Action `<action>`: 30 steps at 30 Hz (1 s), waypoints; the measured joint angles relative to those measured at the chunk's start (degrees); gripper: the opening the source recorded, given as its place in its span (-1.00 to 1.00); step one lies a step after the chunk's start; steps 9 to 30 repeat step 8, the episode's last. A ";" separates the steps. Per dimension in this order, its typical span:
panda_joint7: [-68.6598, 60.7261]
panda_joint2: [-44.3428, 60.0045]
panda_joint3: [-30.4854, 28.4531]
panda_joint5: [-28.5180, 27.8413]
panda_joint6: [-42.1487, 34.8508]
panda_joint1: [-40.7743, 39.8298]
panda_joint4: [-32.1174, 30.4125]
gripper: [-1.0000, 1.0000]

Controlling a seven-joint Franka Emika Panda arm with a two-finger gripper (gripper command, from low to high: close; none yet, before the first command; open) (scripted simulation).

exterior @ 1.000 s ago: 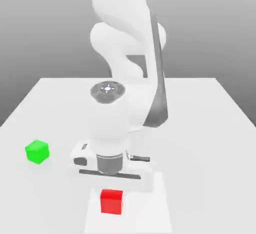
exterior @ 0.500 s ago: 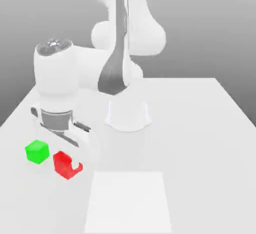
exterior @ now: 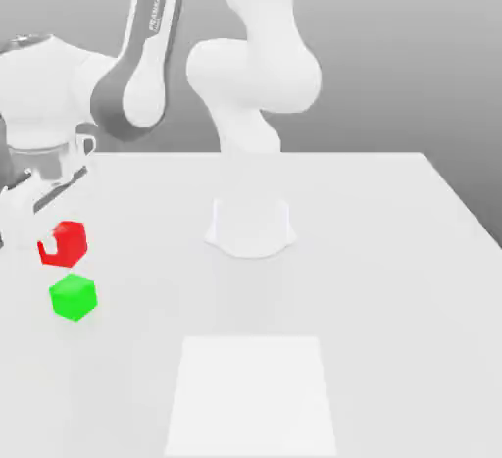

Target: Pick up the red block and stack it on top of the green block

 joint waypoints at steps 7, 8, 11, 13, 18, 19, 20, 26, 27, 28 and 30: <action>-6.11 9.84 1.78 9.17 9.07 0.25 0.30 1.00; -6.11 9.84 1.78 9.17 9.07 0.25 0.30 1.00; -6.11 9.84 1.78 9.17 9.07 0.25 0.30 1.00; -6.11 9.84 1.78 9.17 9.07 0.25 0.30 1.00; -6.11 9.84 1.78 9.17 9.07 0.25 0.30 1.00; -6.11 9.84 1.78 9.17 9.07 0.25 0.30 1.00; -6.11 9.84 1.78 9.17 9.07 0.25 0.30 1.00; -6.11 9.84 1.78 9.17 9.07 0.25 0.30 1.00; -6.11 9.84 1.78 9.17 9.07 0.25 0.30 1.00; -6.11 9.84 1.78 9.17 9.07 0.25 0.30 1.00; -6.11 9.84 1.78 9.17 9.07 0.25 0.30 1.00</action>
